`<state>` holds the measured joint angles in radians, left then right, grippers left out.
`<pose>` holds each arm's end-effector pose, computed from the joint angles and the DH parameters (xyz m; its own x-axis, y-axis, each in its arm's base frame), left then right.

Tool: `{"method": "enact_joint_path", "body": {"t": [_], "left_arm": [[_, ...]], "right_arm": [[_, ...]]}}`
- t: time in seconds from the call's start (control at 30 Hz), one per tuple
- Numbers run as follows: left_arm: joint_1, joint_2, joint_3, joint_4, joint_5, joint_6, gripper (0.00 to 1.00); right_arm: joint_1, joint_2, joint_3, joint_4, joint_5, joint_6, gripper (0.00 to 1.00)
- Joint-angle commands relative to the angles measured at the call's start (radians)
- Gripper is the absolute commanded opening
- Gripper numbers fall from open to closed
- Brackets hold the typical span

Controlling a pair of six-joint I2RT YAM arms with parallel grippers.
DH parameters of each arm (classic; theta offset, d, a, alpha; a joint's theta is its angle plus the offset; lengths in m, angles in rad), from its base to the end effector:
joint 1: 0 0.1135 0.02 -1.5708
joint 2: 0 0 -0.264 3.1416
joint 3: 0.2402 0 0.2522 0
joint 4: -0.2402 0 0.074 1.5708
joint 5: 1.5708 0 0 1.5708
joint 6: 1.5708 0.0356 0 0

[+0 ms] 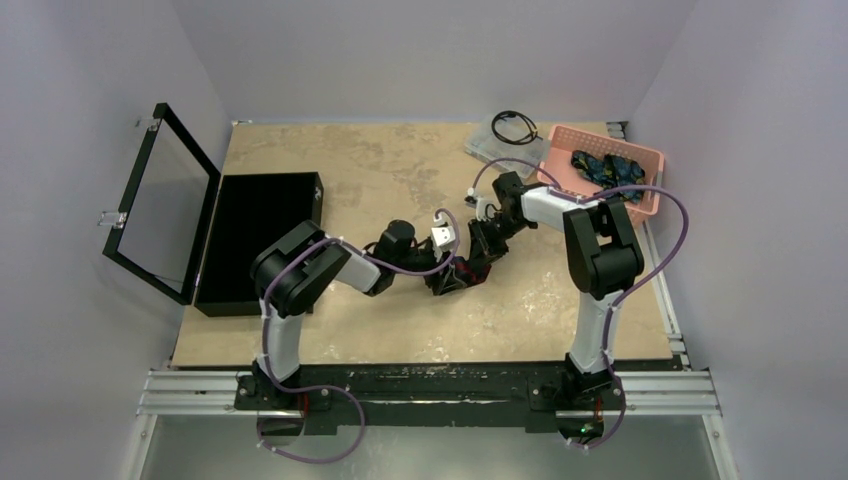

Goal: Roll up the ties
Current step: Roll the tie at the center of the board.

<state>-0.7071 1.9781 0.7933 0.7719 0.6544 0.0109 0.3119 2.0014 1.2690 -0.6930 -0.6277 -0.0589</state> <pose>0.2642 -0.2543 0.1105 -0.2948 0.2633 -0.9186 0.9426 0.2381 -0.2342 0.3432 0.1326 0.1325 -0.9207 -0.3469 -0.1788 -0.3842 0.7251 0.5715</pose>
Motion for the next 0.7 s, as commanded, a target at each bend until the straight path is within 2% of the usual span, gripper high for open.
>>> {"method": "enact_joint_path", "body": {"t": [0.0, 0.2, 0.27, 0.43, 0.53, 0.67], "left_arm": [[-0.033, 0.058, 0.043, 0.18, -0.023, -0.153, 0.69], [-0.078, 0.119, 0.061, 0.224, -0.149, -0.213, 0.59], [-0.089, 0.131, 0.06, 0.2, -0.172, -0.161, 0.53], [-0.1, 0.082, 0.035, -0.042, -0.262, 0.073, 0.32], [-0.1, 0.053, 0.005, -0.16, -0.282, 0.188, 0.26], [-0.1, 0.043, -0.016, -0.245, -0.276, 0.262, 0.23]], "right_arm": [[0.027, 0.083, -0.06, 0.12, 0.335, -0.039, 0.0], [0.03, 0.088, -0.063, 0.127, 0.342, -0.012, 0.0], [0.03, 0.086, -0.062, 0.128, 0.328, -0.009, 0.0], [0.029, 0.044, -0.042, 0.075, 0.203, -0.024, 0.0], [-0.006, 0.001, -0.001, -0.014, 0.135, -0.054, 0.1], [-0.106, -0.027, 0.07, -0.146, 0.041, -0.112, 0.33]]}}
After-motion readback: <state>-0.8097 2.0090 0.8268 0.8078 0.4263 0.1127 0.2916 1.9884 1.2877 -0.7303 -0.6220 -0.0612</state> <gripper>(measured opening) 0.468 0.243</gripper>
